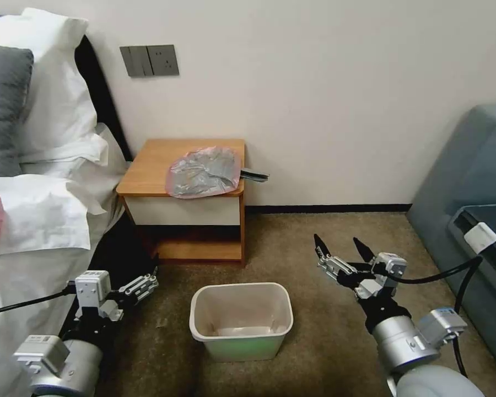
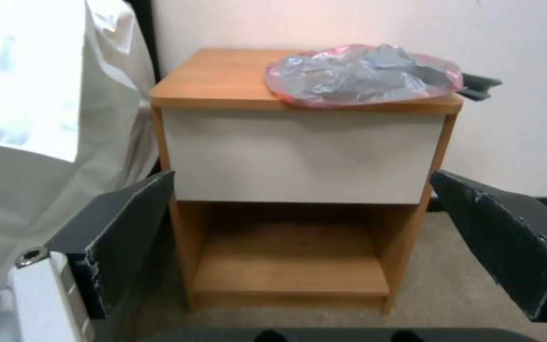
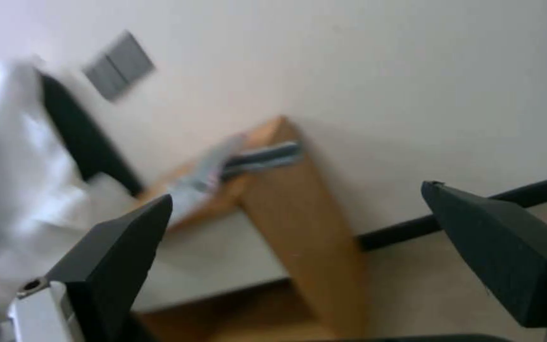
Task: Pick up the garbage bag from the table and place it over the trash can.
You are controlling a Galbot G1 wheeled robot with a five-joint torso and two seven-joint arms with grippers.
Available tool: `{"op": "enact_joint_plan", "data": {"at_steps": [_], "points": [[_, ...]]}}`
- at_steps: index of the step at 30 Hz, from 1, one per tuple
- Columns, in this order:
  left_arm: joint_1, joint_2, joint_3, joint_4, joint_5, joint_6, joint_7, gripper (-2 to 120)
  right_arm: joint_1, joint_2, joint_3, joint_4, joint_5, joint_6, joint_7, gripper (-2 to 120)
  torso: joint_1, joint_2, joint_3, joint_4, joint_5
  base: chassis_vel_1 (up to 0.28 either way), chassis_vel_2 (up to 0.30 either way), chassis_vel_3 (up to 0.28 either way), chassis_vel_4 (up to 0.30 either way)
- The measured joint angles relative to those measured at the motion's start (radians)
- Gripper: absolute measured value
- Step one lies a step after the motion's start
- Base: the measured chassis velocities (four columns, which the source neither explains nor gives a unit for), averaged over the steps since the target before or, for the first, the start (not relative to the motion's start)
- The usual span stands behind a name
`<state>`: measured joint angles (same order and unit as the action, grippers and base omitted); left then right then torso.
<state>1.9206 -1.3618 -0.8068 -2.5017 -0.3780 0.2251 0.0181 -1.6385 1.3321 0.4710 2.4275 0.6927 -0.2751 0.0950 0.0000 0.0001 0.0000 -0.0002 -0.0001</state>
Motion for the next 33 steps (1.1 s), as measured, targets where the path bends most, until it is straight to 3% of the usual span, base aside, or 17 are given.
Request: {"op": "enact_joint_plan", "data": {"at_steps": [1, 4, 5, 8, 9, 12, 24, 33], "points": [[0.000, 0.000, 0.000, 0.000, 0.000, 0.000, 0.000, 100, 0.000, 0.000, 0.000, 0.000, 0.000, 0.000, 0.000, 100, 0.000, 0.000, 0.000, 0.0000, 0.0000, 0.000, 0.000, 0.000, 0.000], [0.013, -0.003, -0.013, 0.001, -0.002, 0.000, 0.000, 100, 0.195, -0.044, -0.038, -0.106, 0.326, -0.005, 0.089, 100, 0.000, 0.000, 0.000, 0.0003, 0.0000, 0.000, 0.000, 0.000, 0.000], [0.013, -0.003, -0.013, 0.001, -0.002, 0.000, 0.000, 100, 0.195, -0.044, -0.038, -0.106, 0.326, -0.005, 0.089, 100, 0.000, 0.000, 0.000, 0.0003, 0.0000, 0.000, 0.000, 0.000, 0.000], [0.033, -0.006, -0.023, 0.001, -0.008, 0.000, 0.000, 100, 0.358, -0.054, -0.083, -0.221, 0.549, 0.005, 0.167, 100, 0.000, 0.000, 0.000, 0.0004, 0.0001, 0.000, 0.000, 0.000, 0.000], [0.033, -0.006, -0.023, 0.001, -0.008, 0.000, 0.000, 100, 0.358, -0.054, -0.083, -0.221, 0.549, 0.005, 0.167, 100, 0.000, 0.000, 0.000, 0.0004, 0.0001, 0.000, 0.000, 0.000, 0.000], [0.051, -0.007, -0.030, 0.001, -0.017, 0.004, 0.000, 100, 0.498, -0.030, -0.116, -0.339, 0.741, 0.022, 0.215, 100, 0.000, 0.000, 0.000, 0.0003, -0.0001, 0.000, 0.000, 0.000, 0.000], [0.094, -0.039, -0.050, 0.002, -0.021, 0.005, 0.011, 100, 0.713, 0.107, -0.152, -0.645, 0.919, 0.025, 0.234, 100, 0.000, 0.000, 0.000, 0.0003, 0.0000, 0.000, 0.000, 0.000, 0.000], [0.114, -0.055, -0.058, 0.002, -0.021, 0.001, 0.016, 100, 0.832, 0.186, -0.159, -0.834, 0.921, 0.028, 0.212, 100, 0.000, 0.000, 0.000, 0.0002, 0.0000, 0.000, 0.000, 0.000, 0.000]]}}
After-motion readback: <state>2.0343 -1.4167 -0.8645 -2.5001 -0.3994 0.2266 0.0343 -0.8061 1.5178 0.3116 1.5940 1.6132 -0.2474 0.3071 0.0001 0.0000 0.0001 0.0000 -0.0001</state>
